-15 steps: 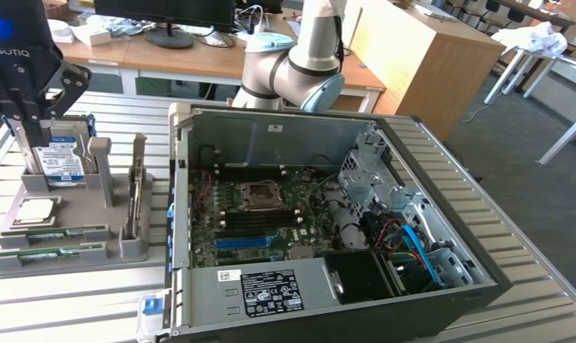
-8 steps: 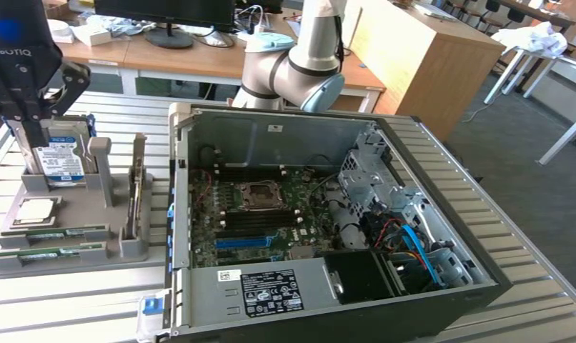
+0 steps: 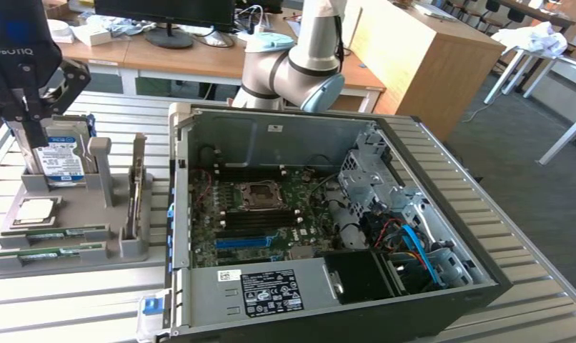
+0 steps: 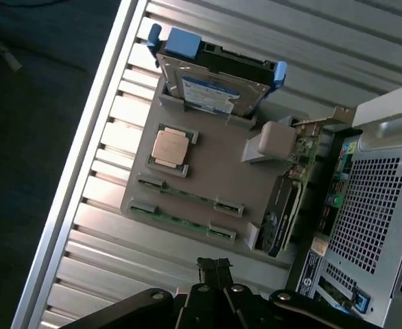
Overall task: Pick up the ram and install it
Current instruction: 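Pick up the ram and move it above insertion slot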
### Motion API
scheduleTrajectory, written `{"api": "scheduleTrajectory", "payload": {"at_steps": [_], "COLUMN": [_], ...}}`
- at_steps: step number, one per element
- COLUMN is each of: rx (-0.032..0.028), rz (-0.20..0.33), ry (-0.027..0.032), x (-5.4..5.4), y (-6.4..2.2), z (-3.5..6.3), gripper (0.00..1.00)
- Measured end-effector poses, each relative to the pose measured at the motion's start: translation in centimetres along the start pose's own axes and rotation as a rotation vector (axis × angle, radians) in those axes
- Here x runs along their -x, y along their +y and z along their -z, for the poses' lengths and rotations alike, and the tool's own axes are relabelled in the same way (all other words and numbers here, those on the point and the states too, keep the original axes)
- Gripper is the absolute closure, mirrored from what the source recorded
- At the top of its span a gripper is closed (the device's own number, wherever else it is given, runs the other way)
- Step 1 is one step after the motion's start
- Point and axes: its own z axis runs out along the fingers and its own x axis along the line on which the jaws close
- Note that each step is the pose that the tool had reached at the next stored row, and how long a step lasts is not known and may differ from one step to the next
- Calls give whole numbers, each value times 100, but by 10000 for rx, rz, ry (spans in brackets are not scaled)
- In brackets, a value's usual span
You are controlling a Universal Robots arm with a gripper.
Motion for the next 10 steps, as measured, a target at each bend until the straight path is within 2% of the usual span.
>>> {"api": "scheduleTrajectory", "payload": {"at_steps": [10], "rx": [-6], "rz": [1808], "ry": [70], "x": [0], "y": [0], "z": [-1], "gripper": [90]}}
